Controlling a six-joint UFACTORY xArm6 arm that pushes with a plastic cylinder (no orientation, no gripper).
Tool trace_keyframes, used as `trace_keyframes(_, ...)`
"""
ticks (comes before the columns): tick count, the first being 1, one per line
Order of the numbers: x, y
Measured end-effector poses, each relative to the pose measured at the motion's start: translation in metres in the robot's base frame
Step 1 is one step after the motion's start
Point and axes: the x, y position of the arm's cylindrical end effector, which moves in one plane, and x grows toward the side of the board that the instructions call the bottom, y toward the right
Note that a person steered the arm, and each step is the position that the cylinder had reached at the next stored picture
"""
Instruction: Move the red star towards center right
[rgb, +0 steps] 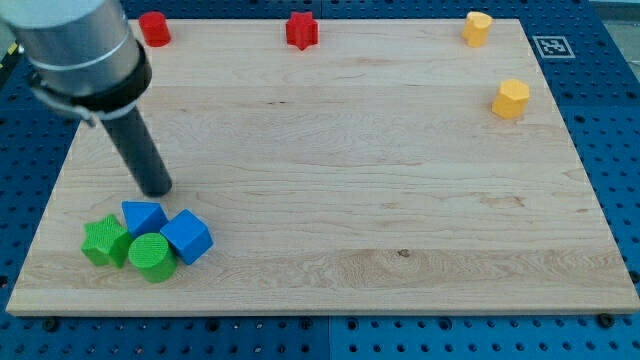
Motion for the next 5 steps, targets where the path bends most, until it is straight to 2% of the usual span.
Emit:
trace_keyframes(4,-0.207,0.066)
trace_keyframes(5,-0.242,0.067)
